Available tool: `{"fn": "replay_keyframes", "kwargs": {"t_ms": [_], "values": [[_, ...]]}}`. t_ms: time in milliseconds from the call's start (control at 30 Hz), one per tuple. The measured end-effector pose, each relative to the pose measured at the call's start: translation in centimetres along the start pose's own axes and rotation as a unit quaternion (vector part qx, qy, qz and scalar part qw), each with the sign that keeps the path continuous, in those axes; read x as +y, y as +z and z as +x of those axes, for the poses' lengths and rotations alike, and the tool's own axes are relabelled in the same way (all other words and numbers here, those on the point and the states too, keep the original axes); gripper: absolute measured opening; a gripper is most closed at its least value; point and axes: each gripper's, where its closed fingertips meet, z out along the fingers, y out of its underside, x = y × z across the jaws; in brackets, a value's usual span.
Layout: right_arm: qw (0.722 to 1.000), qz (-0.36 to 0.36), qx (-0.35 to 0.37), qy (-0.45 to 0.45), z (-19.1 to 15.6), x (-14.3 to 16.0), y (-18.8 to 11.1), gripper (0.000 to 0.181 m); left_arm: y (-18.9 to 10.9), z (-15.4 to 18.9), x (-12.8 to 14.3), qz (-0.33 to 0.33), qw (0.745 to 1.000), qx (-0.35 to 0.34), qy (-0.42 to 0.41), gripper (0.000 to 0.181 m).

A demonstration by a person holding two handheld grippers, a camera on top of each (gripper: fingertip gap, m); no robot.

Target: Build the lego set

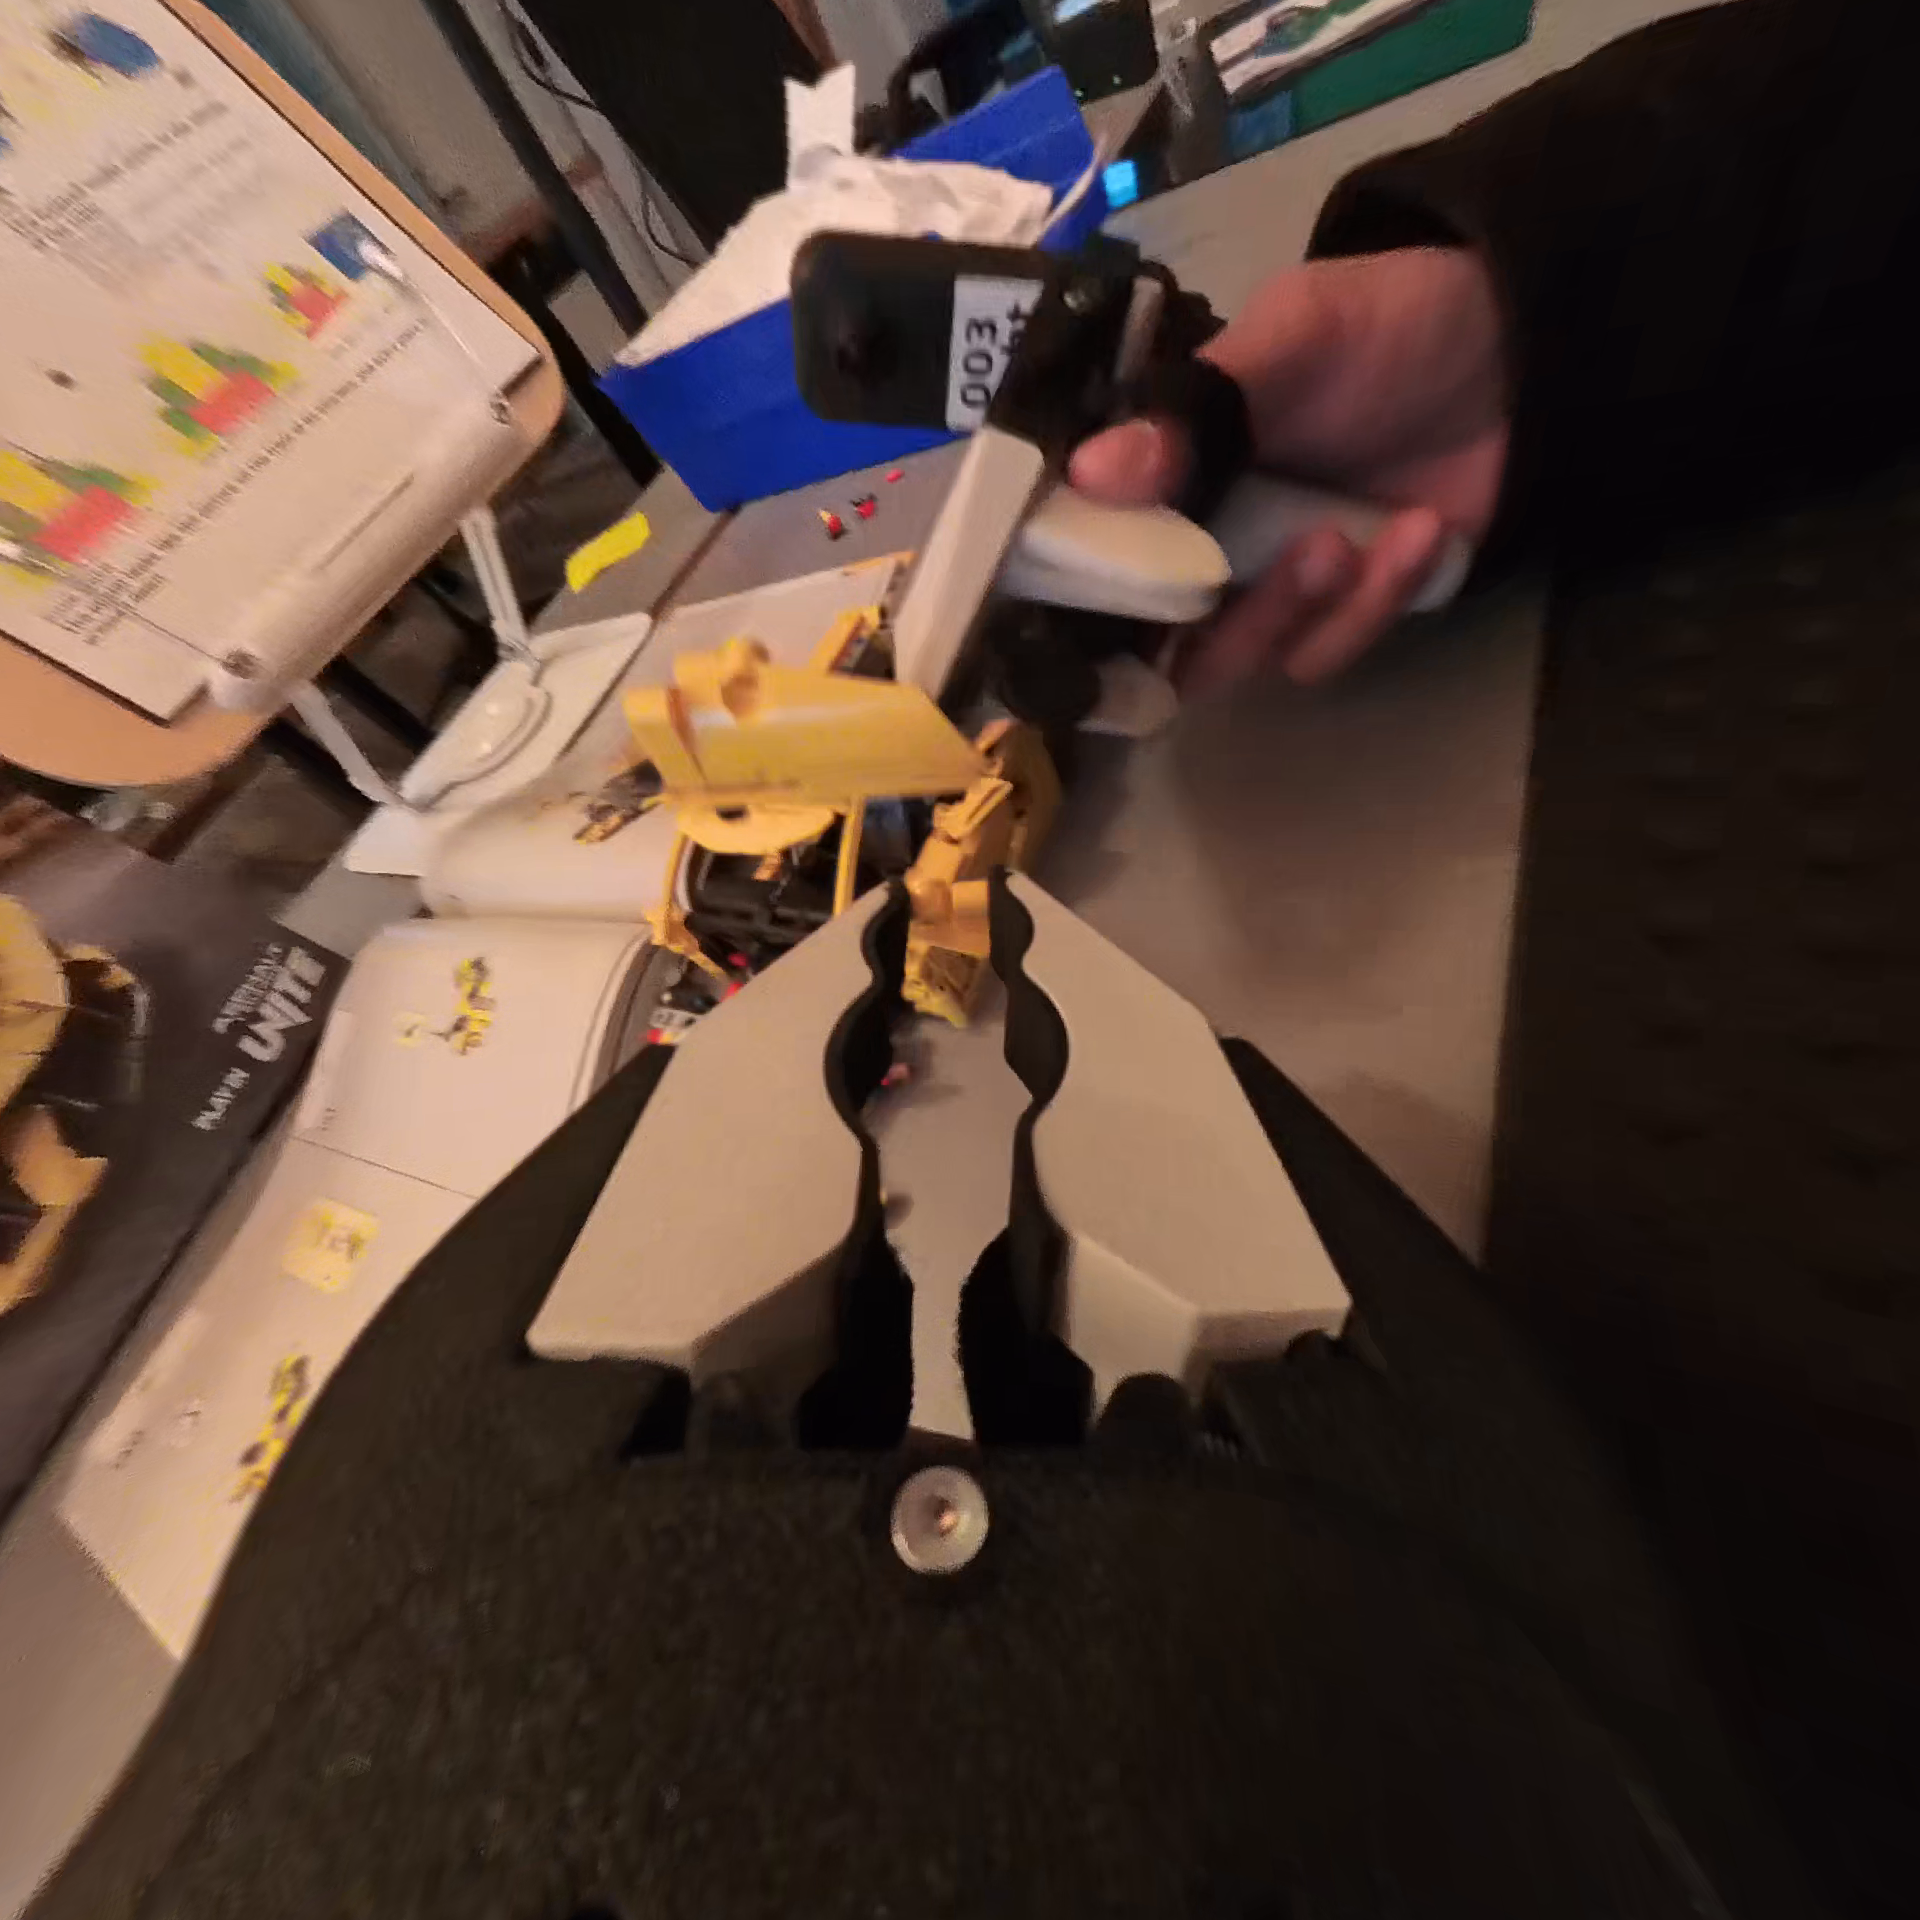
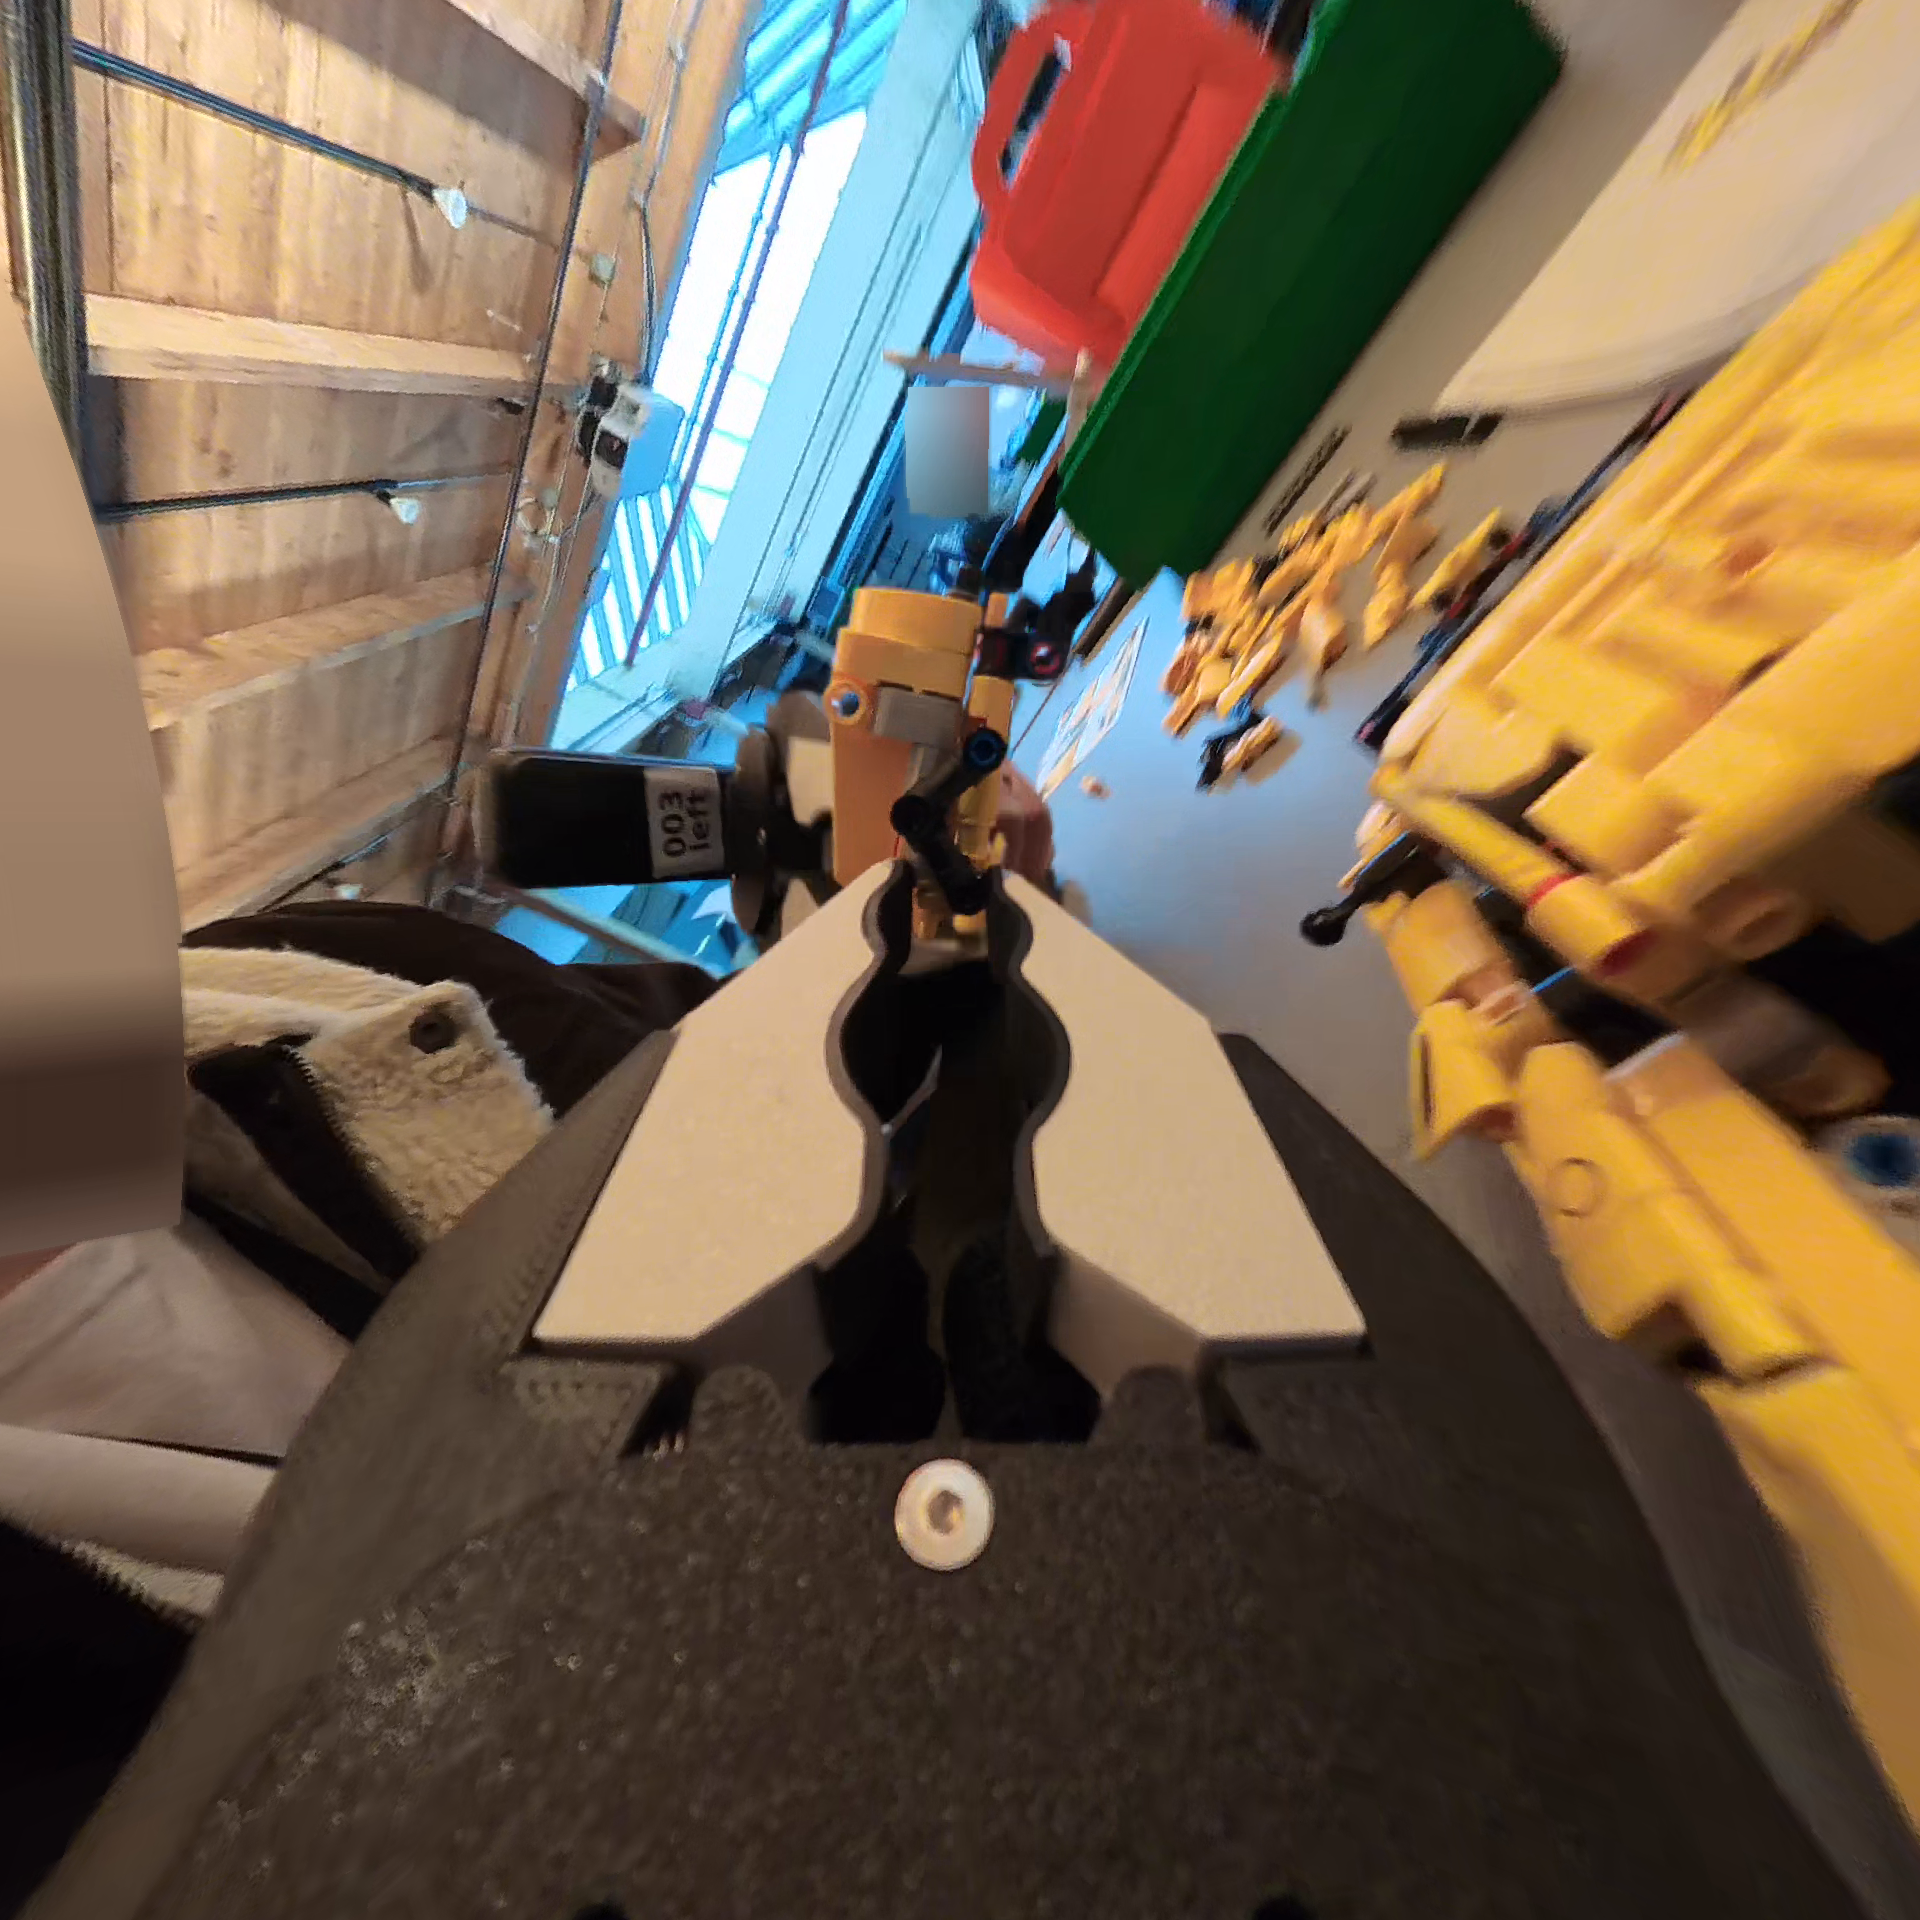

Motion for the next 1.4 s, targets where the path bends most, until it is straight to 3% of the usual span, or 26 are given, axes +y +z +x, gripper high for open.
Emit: {"fn": "replay_keyframes", "kwargs": {"t_ms": [133, 367, 733, 1067, 1400], "values": [[1.0, -0.022, 0.009, 0.016, 0.9, 1.3, 1.1, 0.013, 0.8, -0.4, 0.8, -0.01, 0.999, -0.031, 0.002, 0.015], [0.999, -0.017, -0.001, 0.038, 1.2, 1.4, 1.2, 0.012, 0.6, 0.0, 0.7, -0.002, 0.999, -0.012, -0.036, 0.015], [0.999, -0.034, 0.004, 0.039, 1.5, 1.9, 1.6, 0.013, 0.6, 0.5, 1.0, -0.01, 1.0, -0.004, -0.027, 0.015], [0.992, -0.008, -0.083, 0.099, -0.6, 1.2, 1.4, 0.013, -0.1, 0.0, -1.2, 0.053, 0.997, -0.008, -0.061, 0.014], [0.997, 0.002, -0.051, 0.062, -0.4, 1.0, 1.5, 0.013, 0.0, -0.1, -1.0, 0.045, 0.998, -0.017, -0.05, 0.014]]}}
